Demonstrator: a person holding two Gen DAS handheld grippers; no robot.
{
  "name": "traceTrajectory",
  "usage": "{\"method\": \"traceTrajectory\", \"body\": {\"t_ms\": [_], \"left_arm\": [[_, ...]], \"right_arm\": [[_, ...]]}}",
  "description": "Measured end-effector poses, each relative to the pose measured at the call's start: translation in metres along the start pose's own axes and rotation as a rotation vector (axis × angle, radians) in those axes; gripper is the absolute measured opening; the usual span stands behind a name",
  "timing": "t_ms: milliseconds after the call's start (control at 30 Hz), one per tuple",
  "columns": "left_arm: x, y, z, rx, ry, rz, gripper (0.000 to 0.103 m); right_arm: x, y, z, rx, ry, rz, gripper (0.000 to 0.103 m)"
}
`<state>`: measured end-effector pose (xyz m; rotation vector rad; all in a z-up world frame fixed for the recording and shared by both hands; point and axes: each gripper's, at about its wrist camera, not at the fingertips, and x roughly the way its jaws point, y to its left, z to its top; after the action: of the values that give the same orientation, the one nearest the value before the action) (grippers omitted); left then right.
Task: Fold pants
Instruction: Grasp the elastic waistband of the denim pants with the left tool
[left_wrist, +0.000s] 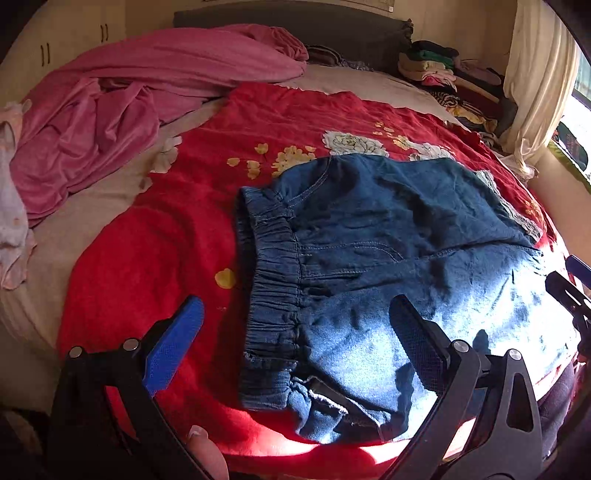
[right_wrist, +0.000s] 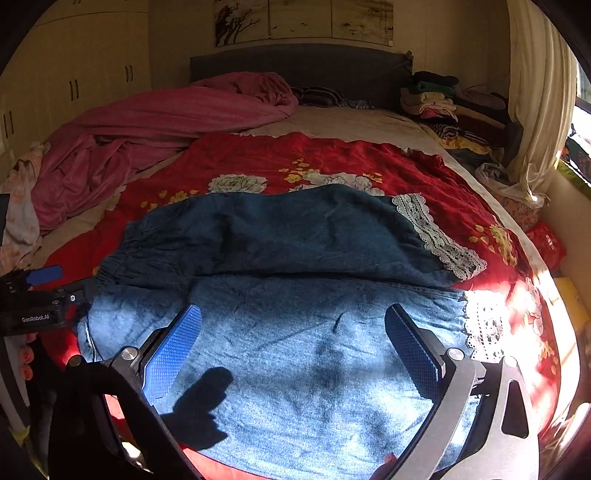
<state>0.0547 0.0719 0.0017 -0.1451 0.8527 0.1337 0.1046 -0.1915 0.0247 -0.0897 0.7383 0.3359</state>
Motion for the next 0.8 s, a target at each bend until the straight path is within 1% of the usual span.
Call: {"method": "traceTrajectory", "body": {"t_ms": [133, 200, 300, 433, 467, 533, 633, 667, 700, 733, 800], "left_arm": [[0.015, 0.011, 0.020, 0.005, 0.012, 0.002, 0.094], [0.023, 0.017, 0.032, -0.001, 0.006, -0.002, 0.094], [0.041, 0.029, 0.049, -0.017, 0.018, -0.002, 0.094], [0.073, 0.043, 0.067, -0.015, 0.077, 0.014, 0.094], [0.080, 0.046, 0.070, -0.014, 0.086, 0.012, 0.094], [0.095, 0.051, 0.077, -0.011, 0.106, 0.023, 0.094], [0.112, 0.054, 0.084, 0.002, 0.122, 0.034, 0.094], [0.117, 0.055, 0.085, 0.001, 0.132, 0.028, 0.094], [0.122, 0.055, 0.086, 0.001, 0.139, 0.006, 0.094], [0.127, 0.055, 0.087, 0.004, 0.146, -0.013, 0.094], [0.136, 0.054, 0.087, -0.006, 0.157, -0.022, 0.094]], "right_arm": [[0.024, 0.000, 0.028, -0.019, 0.025, 0.022, 0.099], [0.037, 0.003, 0.044, -0.042, 0.034, 0.027, 0.099], [0.056, 0.009, 0.067, -0.072, 0.051, 0.044, 0.099], [0.080, 0.024, 0.093, -0.175, 0.068, 0.061, 0.099], [0.088, 0.028, 0.100, -0.200, 0.075, 0.078, 0.099], [0.104, 0.033, 0.110, -0.229, 0.104, 0.119, 0.099], [0.130, 0.037, 0.124, -0.251, 0.143, 0.144, 0.099], [0.139, 0.039, 0.127, -0.265, 0.154, 0.129, 0.099], [0.148, 0.042, 0.131, -0.286, 0.164, 0.111, 0.099], [0.157, 0.044, 0.134, -0.312, 0.175, 0.109, 0.099], [0.176, 0.046, 0.138, -0.348, 0.204, 0.113, 0.099]]}}
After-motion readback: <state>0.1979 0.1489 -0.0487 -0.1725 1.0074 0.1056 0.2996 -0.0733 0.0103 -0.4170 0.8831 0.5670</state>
